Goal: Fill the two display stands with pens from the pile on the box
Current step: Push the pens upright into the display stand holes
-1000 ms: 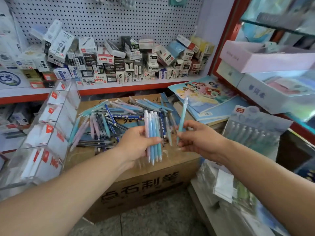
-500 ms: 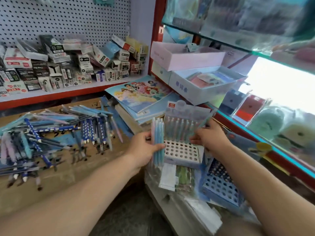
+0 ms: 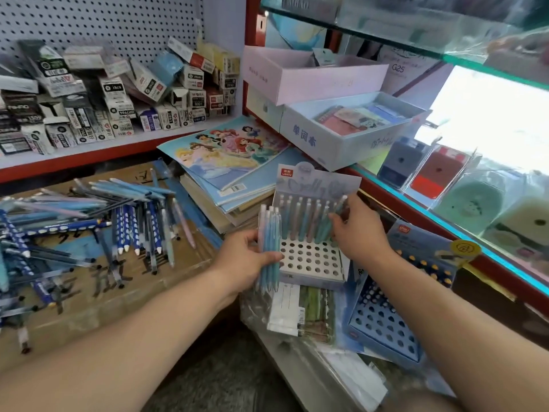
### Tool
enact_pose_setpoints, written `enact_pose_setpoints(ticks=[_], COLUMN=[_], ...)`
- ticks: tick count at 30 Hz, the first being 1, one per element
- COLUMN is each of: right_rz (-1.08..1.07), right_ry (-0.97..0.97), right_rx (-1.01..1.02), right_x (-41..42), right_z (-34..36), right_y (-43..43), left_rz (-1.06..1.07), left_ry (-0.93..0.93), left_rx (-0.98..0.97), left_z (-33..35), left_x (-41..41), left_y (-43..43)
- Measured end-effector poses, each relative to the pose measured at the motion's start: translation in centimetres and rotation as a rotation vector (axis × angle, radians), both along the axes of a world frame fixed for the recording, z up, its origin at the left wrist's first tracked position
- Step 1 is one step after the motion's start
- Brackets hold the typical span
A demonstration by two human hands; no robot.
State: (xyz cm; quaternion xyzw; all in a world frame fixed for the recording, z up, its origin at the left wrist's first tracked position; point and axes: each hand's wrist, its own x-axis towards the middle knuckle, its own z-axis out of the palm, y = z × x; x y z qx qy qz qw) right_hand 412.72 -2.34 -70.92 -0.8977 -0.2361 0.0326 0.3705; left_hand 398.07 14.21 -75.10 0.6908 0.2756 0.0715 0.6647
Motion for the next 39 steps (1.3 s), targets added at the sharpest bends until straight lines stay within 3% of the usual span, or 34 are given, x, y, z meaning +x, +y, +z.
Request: enact_pose_setpoints(ticks=[3,25,39], right_rz=[-0.013,-0.091,-0.129], right_ry=[-0.041,-0.118,-0.185], right_rx=[-0.095,-0.166,-0.318], right_x=[0.5,1.2,1.9], right_z=[-0.3,-0.5,-0.2], right_y=[0.3,0.5,1.0], left_rz=[-0.001,-0.019,-0.016], left_ry=[0.003,0.021,0.030], left_rx=[-0.005,-0.016,-0.051], left_z=[-0.1,-0.5,-0.3], left_x=[0.0,0.0,0.1], left_y=[0.2,0.2,0.1])
